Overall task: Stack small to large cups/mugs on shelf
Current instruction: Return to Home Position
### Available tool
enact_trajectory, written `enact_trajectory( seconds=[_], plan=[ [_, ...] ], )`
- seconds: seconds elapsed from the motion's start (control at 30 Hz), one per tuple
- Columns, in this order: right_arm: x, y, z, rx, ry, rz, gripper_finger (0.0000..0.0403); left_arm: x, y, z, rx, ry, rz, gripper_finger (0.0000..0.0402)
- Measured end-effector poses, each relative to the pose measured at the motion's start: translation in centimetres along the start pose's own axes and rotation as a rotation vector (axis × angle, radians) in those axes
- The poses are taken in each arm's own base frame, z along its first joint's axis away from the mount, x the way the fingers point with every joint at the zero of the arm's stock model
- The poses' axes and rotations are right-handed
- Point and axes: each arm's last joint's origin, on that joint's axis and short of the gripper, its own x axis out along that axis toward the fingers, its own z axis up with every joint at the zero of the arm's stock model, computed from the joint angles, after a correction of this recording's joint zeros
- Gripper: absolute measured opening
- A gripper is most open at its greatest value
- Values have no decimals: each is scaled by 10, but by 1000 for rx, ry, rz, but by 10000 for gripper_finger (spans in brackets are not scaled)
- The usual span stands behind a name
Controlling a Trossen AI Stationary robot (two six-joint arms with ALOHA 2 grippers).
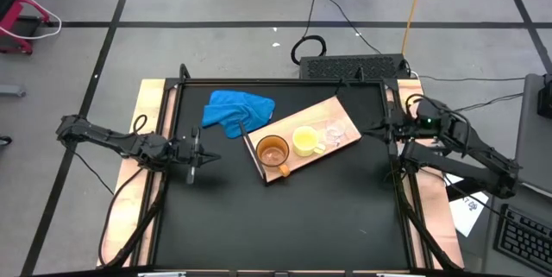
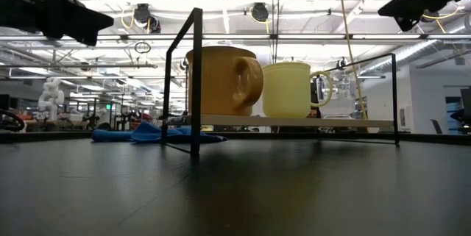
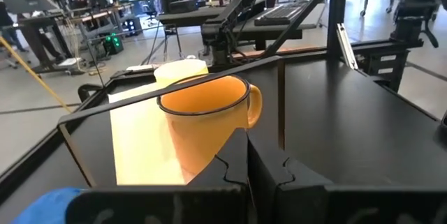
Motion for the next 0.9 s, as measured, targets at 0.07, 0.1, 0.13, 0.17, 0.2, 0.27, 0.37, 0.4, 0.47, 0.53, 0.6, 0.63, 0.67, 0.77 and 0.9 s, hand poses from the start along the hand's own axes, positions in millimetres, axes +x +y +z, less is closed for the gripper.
enact_trajectory(
  seconds=[0.07, 0.1, 0.13, 0.17, 0.2, 0.27, 0.37, 0.4, 0.47, 0.53, 0.6, 0.63, 0.67, 0.77, 0.9],
  plan=[
    [2, -1, 1, 21, -27, 0, 0, 0, 0, 0, -7, 1, 10, 0],
    [4, -2, 1, 28, -42, 0, 0, 0, 0, 0, -6, 1, 12, 0],
    [6, -2, 1, 24, -62, 1, 0, 0, 0, 0, 2, 2, 13, 0],
    [8, -3, 2, 15, -85, 1, 0, 0, 0, 0, 7, 1, 14, 0],
    [10, -4, 2, 6, -109, 2, 0, 0, 0, 0, 11, -2, 14, 0],
    [15, -6, 2, 5, -154, 4, 0, 0, 1, 1, 17, -12, 16, 0],
    [28, -10, -4, 63, -200, 58, 0, 0, 1, 1, 16, -12, 15, 0],
    [33, -11, -7, 73, -213, 85, 0, 0, 1, 1, 16, -13, 15, 0],
    [41, -13, -14, 95, -239, 108, 0, 0, 1, 1, 16, -11, 15, 0],
    [48, -15, -23, 97, -260, 118, 0, 0, 0, 1, 15, -10, 15, 0],
    [54, -16, -33, 89, -277, 135, 0, 0, 0, 1, 6, -9, 15, 0],
    [57, -16, -38, 83, -290, 146, 0, 0, 0, 1, 3, -5, 13, 0],
    [60, -16, -43, 73, -311, 158, 0, 0, 0, 0, 4, 2, 6, 0],
    [68, -15, -59, 32, -385, 194, 0, 0, -1, -2, 9, 15, -29, 0],
    [72, -13, -71, 14, -419, 227, 0, 1, -2, -10, 17, 6, -32, 0]
  ],
)
